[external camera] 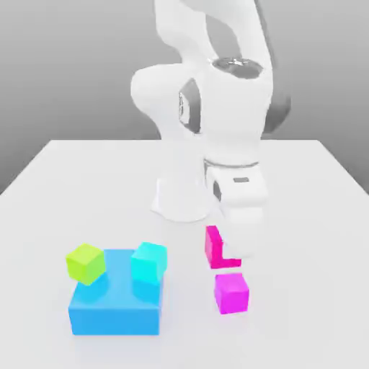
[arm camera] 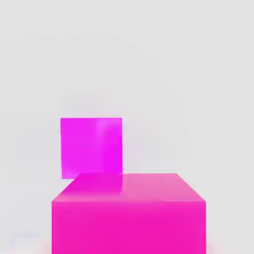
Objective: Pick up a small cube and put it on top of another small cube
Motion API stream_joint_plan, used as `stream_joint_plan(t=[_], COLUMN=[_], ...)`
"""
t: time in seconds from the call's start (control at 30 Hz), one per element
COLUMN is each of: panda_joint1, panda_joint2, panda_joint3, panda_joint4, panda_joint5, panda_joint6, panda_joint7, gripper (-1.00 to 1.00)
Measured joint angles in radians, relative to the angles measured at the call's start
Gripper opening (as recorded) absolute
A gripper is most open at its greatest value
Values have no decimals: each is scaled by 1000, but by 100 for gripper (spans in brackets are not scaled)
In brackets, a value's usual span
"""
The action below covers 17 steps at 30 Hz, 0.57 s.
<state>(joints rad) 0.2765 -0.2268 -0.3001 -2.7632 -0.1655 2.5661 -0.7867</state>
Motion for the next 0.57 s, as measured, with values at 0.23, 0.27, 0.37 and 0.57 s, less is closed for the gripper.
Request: stream_joint_plan(t=[0.23,0.27,0.37,0.57], panda_joint1=[-205,-213,-198,-176], panda_joint2=[-98,-89,-17,93], panda_joint3=[-227,-249,-289,-316], panda_joint4=[38,38,26,5], panda_joint5=[-90,-88,-48,11], panda_joint6=[-136,-130,-52,74], panda_joint7=[-274,-301,-353,-401], gripper=[-100,-100,-100,100])
